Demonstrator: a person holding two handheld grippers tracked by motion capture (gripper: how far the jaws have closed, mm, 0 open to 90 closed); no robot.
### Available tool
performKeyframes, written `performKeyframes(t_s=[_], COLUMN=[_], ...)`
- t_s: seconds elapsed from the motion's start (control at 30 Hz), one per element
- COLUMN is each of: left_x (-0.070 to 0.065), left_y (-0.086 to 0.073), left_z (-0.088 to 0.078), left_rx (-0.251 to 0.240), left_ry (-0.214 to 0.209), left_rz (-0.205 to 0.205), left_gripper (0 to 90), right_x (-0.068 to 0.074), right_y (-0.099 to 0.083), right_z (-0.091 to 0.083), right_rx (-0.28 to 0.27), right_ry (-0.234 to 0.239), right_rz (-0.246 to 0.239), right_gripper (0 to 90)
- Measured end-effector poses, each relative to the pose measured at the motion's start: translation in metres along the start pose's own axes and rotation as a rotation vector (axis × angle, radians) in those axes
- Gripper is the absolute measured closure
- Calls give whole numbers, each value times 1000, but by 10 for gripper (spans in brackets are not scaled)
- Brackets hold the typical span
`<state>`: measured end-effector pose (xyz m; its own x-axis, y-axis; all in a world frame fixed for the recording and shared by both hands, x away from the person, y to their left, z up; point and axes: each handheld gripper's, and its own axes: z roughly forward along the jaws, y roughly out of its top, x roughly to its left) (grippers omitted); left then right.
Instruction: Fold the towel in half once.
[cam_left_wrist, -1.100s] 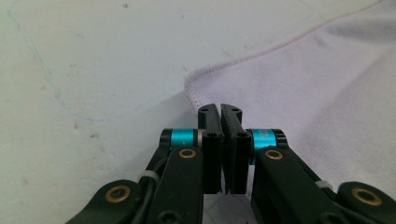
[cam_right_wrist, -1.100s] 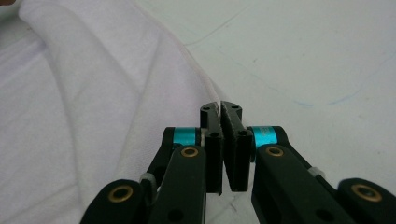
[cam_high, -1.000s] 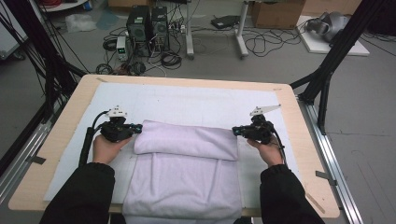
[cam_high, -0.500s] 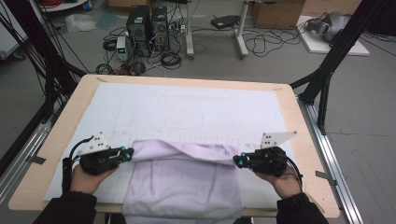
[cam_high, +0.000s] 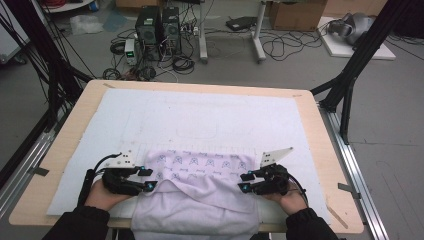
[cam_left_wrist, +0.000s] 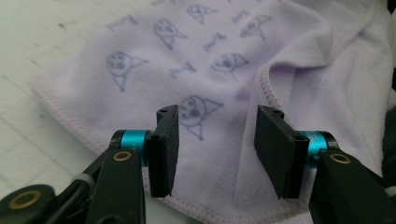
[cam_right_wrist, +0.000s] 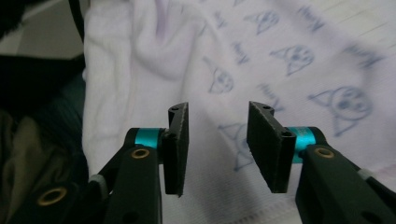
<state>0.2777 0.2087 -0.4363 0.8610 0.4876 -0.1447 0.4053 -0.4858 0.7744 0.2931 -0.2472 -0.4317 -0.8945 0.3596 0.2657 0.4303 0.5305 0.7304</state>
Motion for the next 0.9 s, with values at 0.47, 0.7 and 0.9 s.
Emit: performKeyframes(t_s=[0.47,0.7,0.9], left_x=[-8,-18,-34], left_y=[-5,3,0], left_z=[-2,-32,-43], left_rx=[16,-31,-29], left_ry=[-68,-52,-102], left_rz=[38,73,109], left_gripper=[894,895,892], right_x=[18,32,49], right_y=[-6,5,4], right_z=[13,-20,-35], right_rx=[90,8,13], right_ry=[-5,-8,95], right_rz=[-116,-147,-137], right_gripper=[865,867,811])
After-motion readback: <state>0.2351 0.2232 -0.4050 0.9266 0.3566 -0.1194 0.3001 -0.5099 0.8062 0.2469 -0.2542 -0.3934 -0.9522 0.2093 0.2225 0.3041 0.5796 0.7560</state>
